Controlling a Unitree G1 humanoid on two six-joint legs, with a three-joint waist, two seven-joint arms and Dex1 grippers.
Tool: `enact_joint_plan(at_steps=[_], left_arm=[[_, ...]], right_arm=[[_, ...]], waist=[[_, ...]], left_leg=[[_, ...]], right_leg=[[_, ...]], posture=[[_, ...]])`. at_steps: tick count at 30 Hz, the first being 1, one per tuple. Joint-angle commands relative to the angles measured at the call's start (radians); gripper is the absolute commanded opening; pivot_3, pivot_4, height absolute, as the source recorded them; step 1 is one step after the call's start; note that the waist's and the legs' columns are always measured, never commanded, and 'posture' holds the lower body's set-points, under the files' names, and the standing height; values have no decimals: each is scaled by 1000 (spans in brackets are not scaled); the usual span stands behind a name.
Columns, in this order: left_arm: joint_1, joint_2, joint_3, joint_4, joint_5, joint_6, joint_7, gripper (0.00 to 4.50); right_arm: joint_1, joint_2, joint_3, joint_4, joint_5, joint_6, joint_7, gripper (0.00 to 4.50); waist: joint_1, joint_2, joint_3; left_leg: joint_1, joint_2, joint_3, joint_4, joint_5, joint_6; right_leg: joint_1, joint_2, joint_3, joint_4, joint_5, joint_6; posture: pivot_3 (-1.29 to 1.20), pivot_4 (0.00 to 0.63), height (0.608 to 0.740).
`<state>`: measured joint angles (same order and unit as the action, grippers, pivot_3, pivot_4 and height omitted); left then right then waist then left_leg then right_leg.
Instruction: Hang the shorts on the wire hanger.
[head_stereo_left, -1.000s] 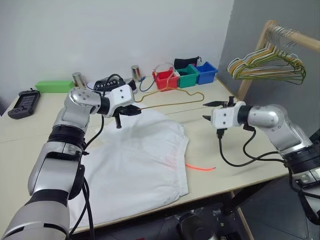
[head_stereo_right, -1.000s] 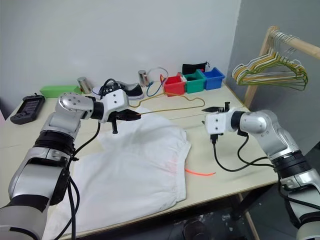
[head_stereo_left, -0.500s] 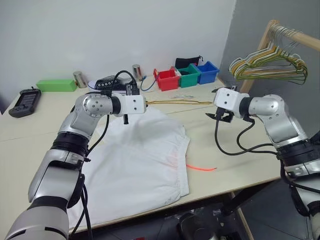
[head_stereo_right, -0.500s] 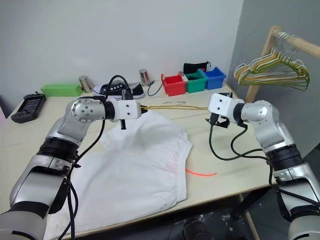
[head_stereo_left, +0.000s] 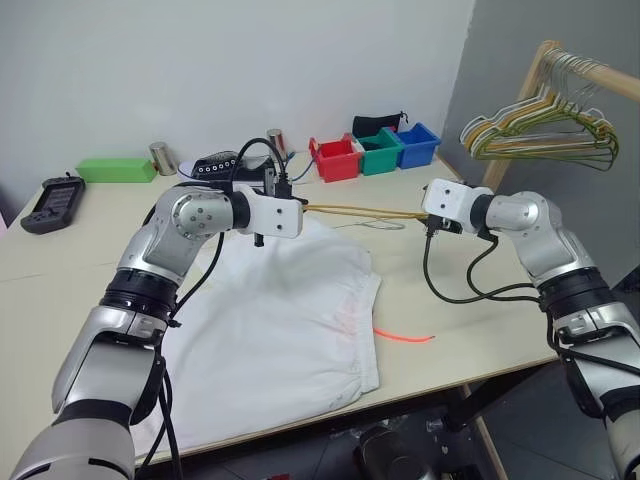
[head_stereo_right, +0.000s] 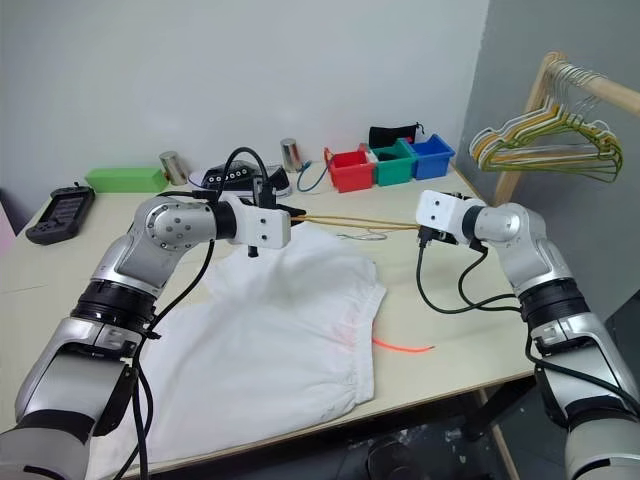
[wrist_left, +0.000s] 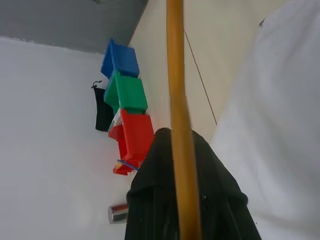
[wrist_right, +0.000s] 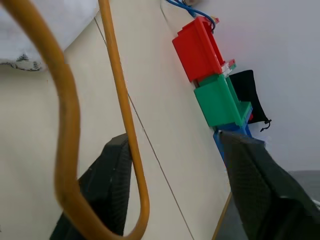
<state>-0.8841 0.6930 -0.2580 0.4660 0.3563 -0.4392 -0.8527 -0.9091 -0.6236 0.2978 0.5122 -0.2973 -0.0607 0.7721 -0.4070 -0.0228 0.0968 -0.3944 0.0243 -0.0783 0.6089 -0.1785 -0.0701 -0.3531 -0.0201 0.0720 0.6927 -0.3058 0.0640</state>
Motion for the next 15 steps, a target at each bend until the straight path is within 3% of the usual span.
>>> enact_joint_plan(at_steps=[1,9,15], left_arm=[[8,27,22,-55,-11,5,11,0],[33,78,33,-93,-10,22,21,0],[73,98,53,-151,-15,55,28,0]], right_arm=[[-37,16,-5,-31,-1,-23,8,2028],[-60,55,13,7,-16,-50,10,26],[-71,78,20,42,-16,-78,23,26]], waist=[[3,0,0],[44,0,0],[92,1,1]], left_leg=[[0,0,0,0,0,0],[0,0,-1,0,0,0],[0,0,-1,0,0,0]], right_leg=[[0,0,0,0,0,0],[0,0,0,1,0,0],[0,1,0,1,0,0]], posture=[[-238,26,740],[-184,26,740],[-147,45,740]])
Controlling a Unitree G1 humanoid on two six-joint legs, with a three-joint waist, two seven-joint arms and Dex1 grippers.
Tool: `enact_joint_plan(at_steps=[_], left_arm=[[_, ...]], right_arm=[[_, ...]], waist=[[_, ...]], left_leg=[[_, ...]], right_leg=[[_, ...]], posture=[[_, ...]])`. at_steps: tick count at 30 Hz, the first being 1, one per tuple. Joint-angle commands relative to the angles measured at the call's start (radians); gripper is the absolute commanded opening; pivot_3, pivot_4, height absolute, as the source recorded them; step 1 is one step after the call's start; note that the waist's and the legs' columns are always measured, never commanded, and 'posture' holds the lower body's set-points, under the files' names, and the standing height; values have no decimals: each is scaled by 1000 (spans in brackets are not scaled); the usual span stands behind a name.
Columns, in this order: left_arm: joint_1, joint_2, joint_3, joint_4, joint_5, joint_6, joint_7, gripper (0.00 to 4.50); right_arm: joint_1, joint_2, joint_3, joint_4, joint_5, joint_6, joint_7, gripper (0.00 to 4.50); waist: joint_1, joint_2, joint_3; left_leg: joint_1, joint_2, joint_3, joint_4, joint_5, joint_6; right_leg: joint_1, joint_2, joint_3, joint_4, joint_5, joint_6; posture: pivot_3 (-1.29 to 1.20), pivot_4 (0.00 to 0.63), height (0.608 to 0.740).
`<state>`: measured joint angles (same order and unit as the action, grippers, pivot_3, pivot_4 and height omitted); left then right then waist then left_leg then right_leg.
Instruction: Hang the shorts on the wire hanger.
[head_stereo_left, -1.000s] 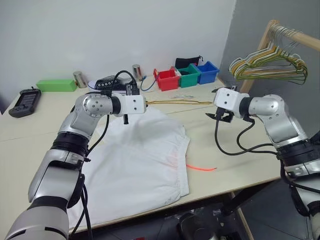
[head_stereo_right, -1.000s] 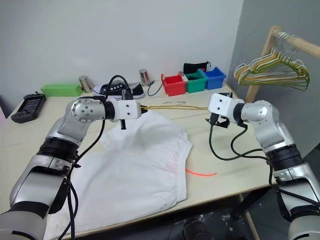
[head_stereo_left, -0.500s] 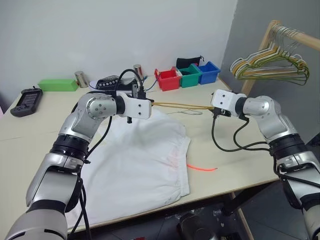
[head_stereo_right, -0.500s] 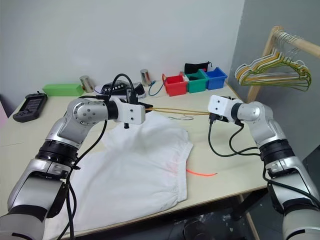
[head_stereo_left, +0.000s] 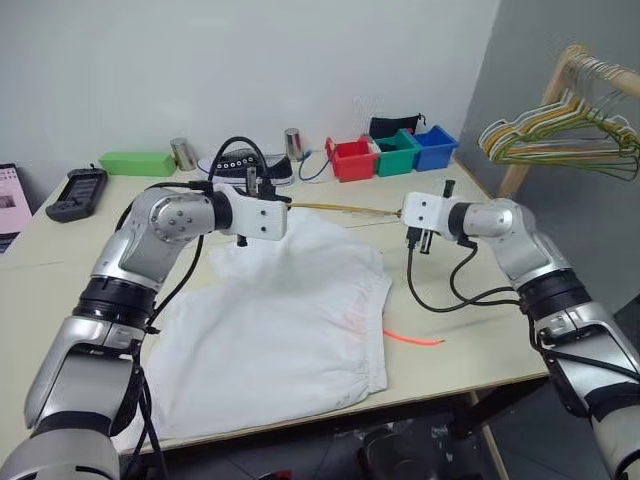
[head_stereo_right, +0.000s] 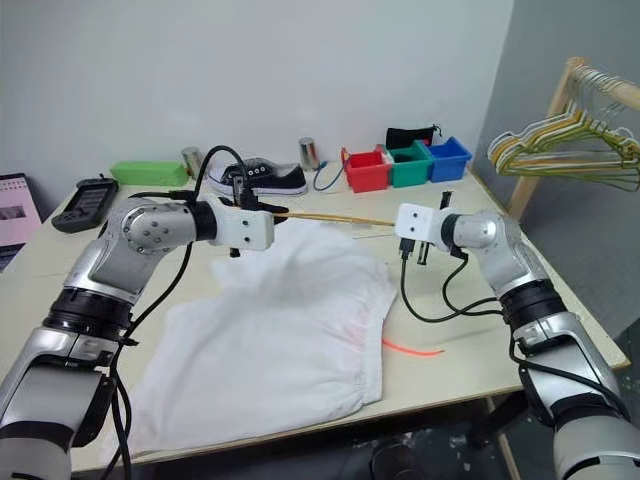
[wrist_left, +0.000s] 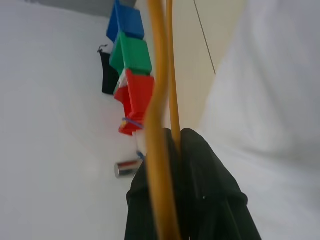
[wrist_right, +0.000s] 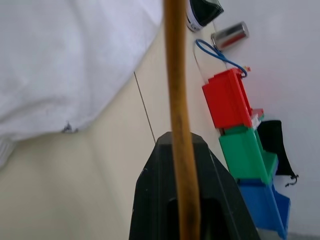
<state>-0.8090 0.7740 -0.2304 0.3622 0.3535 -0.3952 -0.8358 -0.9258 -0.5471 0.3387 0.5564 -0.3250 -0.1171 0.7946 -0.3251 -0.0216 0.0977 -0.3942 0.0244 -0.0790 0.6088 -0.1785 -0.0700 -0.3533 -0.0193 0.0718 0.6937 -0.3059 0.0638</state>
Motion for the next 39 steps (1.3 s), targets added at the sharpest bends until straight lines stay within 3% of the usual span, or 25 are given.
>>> enact_joint_plan(at_steps=[1,6,14,21,26,30,36,39], left_arm=[[-6,11,26,-51,-10,16,16,0],[-11,-15,28,-68,-46,38,2,1180],[105,41,125,-226,-200,136,-58,2888],[271,24,299,-458,-415,496,-39,4396],[414,25,409,-622,-545,746,-13,4488],[546,1,485,-732,-655,892,4,4488],[691,-19,514,-869,-766,1004,16,4488],[756,-23,495,-925,-778,1011,26,4488]], right_arm=[[-58,-1,-23,9,13,-30,5,26],[-58,-20,-39,32,28,-50,35,0],[-38,-38,-41,118,17,-62,9,0],[-37,-53,-67,207,52,-10,40,0],[-45,-80,-100,276,93,85,122,0],[-24,-139,-130,261,182,338,375,0],[146,-314,-92,0,331,829,776,0],[305,-426,-84,-221,491,1028,820,0]], waist=[[22,0,0],[57,0,0],[67,1,0],[75,1,0],[78,1,0],[79,1,0],[96,2,1],[104,4,3]], left_leg=[[0,0,0,0,0,0],[0,0,0,0,0,0],[-1,1,0,0,0,0],[0,1,0,0,0,0],[0,1,-1,0,0,0],[0,1,0,0,0,0],[0,1,-1,0,0,0],[-1,1,0,0,0,0]], right_leg=[[0,0,0,0,0,0],[0,0,0,0,0,0],[-1,0,0,-1,0,-1],[0,0,0,0,0,-1],[0,0,-1,0,-1,-2],[0,1,-1,0,-1,-2],[1,1,-1,-2,-2,-3],[1,1,-1,-3,-2,-4]], posture=[[-149,44,740],[-175,1,740],[-140,3,740],[-136,23,740],[-125,26,740],[-138,27,740],[-161,49,740],[-170,56,740]])
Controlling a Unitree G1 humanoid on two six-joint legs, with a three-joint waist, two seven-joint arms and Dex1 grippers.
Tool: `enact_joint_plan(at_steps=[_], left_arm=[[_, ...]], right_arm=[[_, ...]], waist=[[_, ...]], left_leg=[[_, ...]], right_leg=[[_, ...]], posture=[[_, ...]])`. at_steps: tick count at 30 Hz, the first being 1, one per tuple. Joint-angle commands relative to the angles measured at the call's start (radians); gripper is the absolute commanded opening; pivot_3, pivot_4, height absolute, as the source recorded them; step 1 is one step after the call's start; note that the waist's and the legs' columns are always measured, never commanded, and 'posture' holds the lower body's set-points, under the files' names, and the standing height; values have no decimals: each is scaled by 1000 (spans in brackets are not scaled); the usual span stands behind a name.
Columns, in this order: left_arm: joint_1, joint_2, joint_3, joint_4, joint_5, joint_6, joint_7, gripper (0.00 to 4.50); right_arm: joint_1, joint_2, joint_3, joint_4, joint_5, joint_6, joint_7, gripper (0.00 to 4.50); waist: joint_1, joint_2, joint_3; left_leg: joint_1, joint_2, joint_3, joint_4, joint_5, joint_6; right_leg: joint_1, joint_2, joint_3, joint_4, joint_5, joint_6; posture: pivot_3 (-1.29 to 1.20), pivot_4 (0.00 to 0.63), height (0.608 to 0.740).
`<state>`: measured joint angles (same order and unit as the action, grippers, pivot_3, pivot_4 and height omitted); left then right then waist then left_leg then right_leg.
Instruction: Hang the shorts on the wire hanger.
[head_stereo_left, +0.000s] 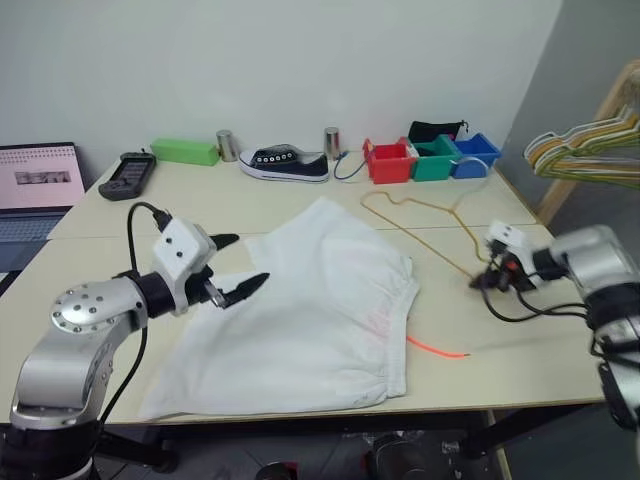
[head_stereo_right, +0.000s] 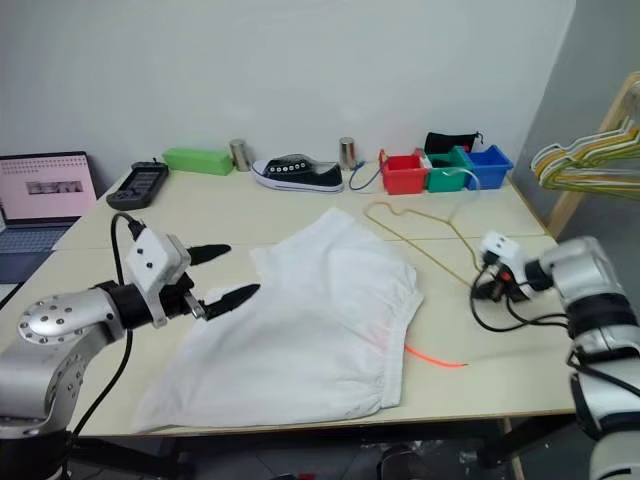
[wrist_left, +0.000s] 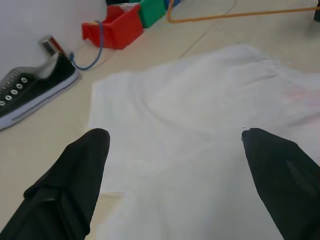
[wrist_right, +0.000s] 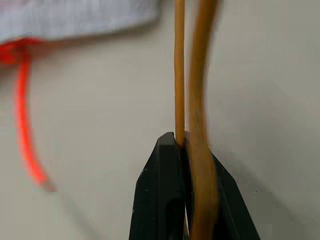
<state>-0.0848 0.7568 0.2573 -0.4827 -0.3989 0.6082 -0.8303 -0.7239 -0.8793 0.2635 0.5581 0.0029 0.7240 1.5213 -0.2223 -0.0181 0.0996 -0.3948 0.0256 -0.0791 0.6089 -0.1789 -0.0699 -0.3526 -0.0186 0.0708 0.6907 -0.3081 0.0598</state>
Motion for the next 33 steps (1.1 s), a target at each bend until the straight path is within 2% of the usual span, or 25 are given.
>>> enact_joint_plan(at_steps=[1,3,6,9,15,24,30,33], left_arm=[[49,-11,2,-96,-31,11,27,4488],[79,-10,-19,-123,-26,4,34,4488],[116,-6,-39,-145,-8,-19,36,4488],[129,-3,-35,-156,-16,-20,44,4488],[174,7,-24,-185,-23,-18,46,4488],[194,6,-47,-182,-18,-36,39,4488],[177,8,-70,-157,-12,-51,32,4488],[175,6,-78,-157,-12,-53,35,4488]], right_arm=[[159,-131,-10,-294,223,240,93,0],[246,-202,-9,-411,336,339,93,0],[353,-283,-16,-534,458,431,93,0],[438,-330,-40,-577,543,527,85,0],[656,-405,-152,-625,672,592,34,0],[987,-426,-394,-736,795,645,-45,0],[1080,-416,-491,-840,869,686,-74,0],[1029,-387,-500,-857,921,722,-101,0]], waist=[[2,1,1],[2,2,2],[-3,3,4],[-3,2,4],[3,-2,7],[10,-7,11],[10,-16,25],[10,-16,26]], left_leg=[[0,0,0,0,0,0],[1,0,1,0,0,0],[1,0,2,0,0,0],[3,2,2,0,-1,-1],[2,1,4,0,-4,-6],[1,2,4,0,-5,-2],[-2,3,5,0,-9,-8],[-4,3,5,0,-9,-8]], right_leg=[[0,0,0,0,-1,-2],[0,0,0,0,-4,-7],[0,0,1,-1,-4,-7],[0,0,1,-3,-5,-7],[-1,-2,0,-11,-5,-7],[-3,-1,0,-11,-5,-7],[-6,-2,1,-13,-5,-8],[-7,-2,0,-14,-5,-8]], posture=[[-174,59,740],[-174,61,740],[-172,63,740],[-164,62,740],[-162,65,740],[-189,78,740],[-201,85,740],[-201,85,740]])
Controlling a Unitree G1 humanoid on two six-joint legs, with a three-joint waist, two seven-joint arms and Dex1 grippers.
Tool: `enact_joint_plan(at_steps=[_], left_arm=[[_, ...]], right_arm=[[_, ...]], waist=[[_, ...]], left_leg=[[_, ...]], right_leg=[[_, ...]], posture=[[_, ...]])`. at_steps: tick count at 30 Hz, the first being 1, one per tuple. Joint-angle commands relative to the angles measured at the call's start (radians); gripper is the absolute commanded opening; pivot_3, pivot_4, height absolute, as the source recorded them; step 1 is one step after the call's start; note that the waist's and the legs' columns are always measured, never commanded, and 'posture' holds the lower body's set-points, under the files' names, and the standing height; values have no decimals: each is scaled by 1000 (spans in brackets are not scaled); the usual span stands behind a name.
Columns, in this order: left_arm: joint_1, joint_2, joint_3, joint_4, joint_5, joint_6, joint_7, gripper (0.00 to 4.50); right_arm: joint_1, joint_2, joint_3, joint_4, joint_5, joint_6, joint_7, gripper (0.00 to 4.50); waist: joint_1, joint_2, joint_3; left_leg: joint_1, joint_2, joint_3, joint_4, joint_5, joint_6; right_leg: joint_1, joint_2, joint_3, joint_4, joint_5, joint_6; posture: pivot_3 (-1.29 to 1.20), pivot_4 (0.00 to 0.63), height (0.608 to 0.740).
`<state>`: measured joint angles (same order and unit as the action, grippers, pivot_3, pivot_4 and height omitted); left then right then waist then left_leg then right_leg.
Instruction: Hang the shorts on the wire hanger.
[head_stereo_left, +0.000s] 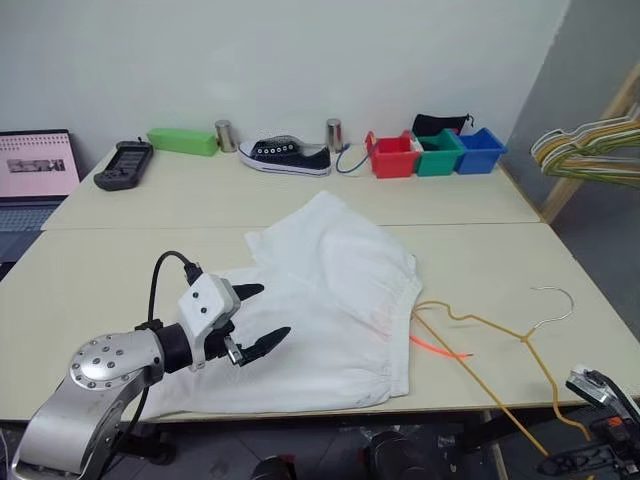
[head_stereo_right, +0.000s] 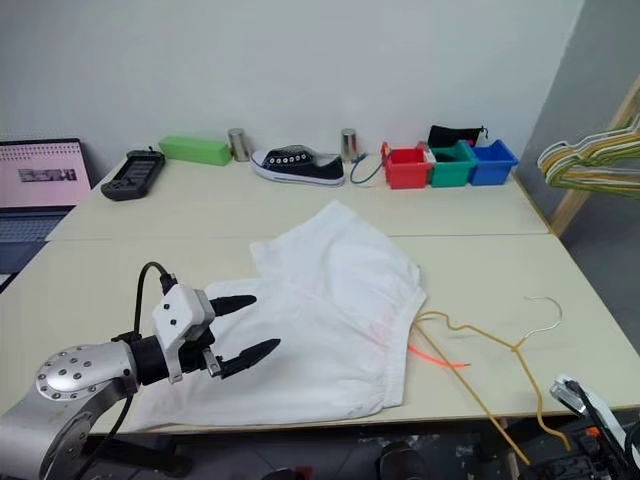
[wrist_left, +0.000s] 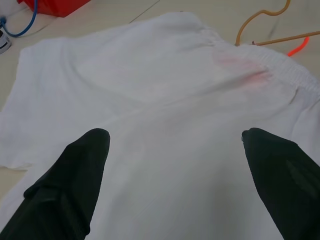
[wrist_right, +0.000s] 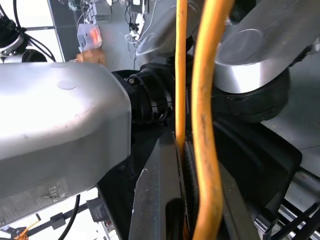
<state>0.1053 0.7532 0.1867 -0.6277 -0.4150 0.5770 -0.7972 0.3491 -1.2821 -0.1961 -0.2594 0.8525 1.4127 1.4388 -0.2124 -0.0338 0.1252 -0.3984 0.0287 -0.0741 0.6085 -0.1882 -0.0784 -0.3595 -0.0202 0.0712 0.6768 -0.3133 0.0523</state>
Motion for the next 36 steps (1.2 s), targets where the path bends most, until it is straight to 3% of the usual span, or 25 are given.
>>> enact_joint_plan(at_steps=[1,8,24,36], left_arm=[[-14,11,-8,-11,6,-24,2,4488],[-3,18,7,-13,7,-30,6,4488],[21,20,-3,-3,12,-50,0,4488],[9,31,-2,2,16,-57,-6,4488]], right_arm=[[-58,22,-33,-48,82,38,-26,0],[-102,50,1,-39,115,47,-67,0],[119,-35,-57,-7,71,-79,-11,0],[-37,73,19,-41,188,50,-104,0]], waist=[[-1,-1,2],[5,-1,5],[31,-4,14],[35,-6,19]], left_leg=[[0,0,0,0,0,0],[-2,0,1,0,2,4],[-3,1,4,-1,-3,9],[-3,1,4,-1,-3,8]], right_leg=[[0,0,0,0,0,0],[-2,0,0,0,0,0],[-5,0,2,0,-3,-1],[-5,0,2,0,-3,-1]], posture=[[-198,85,740],[-177,83,740],[-200,98,740],[-195,98,740]])
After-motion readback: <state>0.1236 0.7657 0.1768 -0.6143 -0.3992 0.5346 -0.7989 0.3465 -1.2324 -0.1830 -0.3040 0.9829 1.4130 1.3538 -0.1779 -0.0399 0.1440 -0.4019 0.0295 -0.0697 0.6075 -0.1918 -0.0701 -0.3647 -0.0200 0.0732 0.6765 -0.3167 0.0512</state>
